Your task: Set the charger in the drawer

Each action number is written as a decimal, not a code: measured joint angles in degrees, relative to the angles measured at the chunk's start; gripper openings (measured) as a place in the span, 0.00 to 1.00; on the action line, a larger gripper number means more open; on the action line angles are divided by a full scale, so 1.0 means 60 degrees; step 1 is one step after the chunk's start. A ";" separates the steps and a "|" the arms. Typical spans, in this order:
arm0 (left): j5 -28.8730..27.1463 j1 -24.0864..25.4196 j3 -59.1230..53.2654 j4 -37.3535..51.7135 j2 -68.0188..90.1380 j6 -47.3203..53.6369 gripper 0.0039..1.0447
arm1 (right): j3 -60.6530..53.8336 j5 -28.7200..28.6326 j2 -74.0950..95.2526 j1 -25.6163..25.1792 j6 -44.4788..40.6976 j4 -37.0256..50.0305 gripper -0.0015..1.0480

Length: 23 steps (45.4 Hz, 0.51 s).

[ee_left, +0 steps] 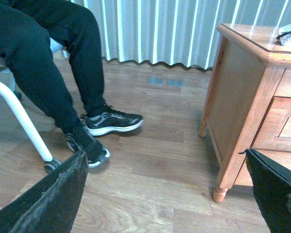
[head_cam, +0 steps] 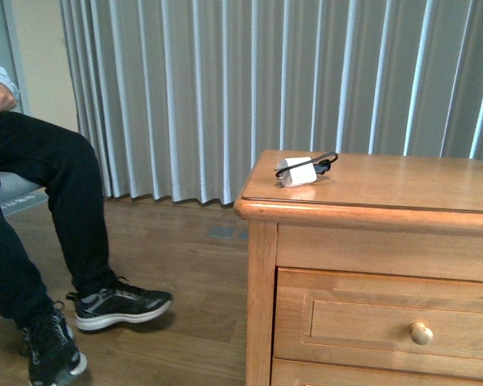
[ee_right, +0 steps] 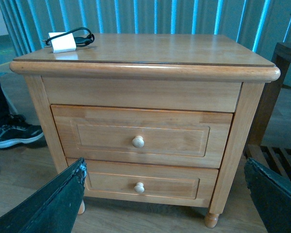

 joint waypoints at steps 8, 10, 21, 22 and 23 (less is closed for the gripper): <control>0.0000 0.0000 0.0000 0.0000 0.0000 0.0000 0.94 | 0.0000 0.0000 0.0000 0.0000 0.0000 0.0000 0.92; 0.0000 0.0000 0.0000 0.0000 0.0000 0.0000 0.94 | 0.0000 0.0000 0.0000 0.0000 0.0000 0.0000 0.92; 0.0000 0.0000 0.0000 0.0000 0.0000 0.0000 0.94 | 0.0000 0.0000 0.0000 0.0000 0.0000 0.0000 0.92; 0.0000 0.0000 0.0000 0.0000 0.0000 0.0000 0.94 | 0.0015 0.0131 0.0044 0.0058 -0.0106 -0.0095 0.92; 0.0000 0.0000 0.0000 0.0000 0.0000 0.0000 0.94 | 0.0084 0.0339 0.0127 0.0127 -0.0284 -0.0306 0.92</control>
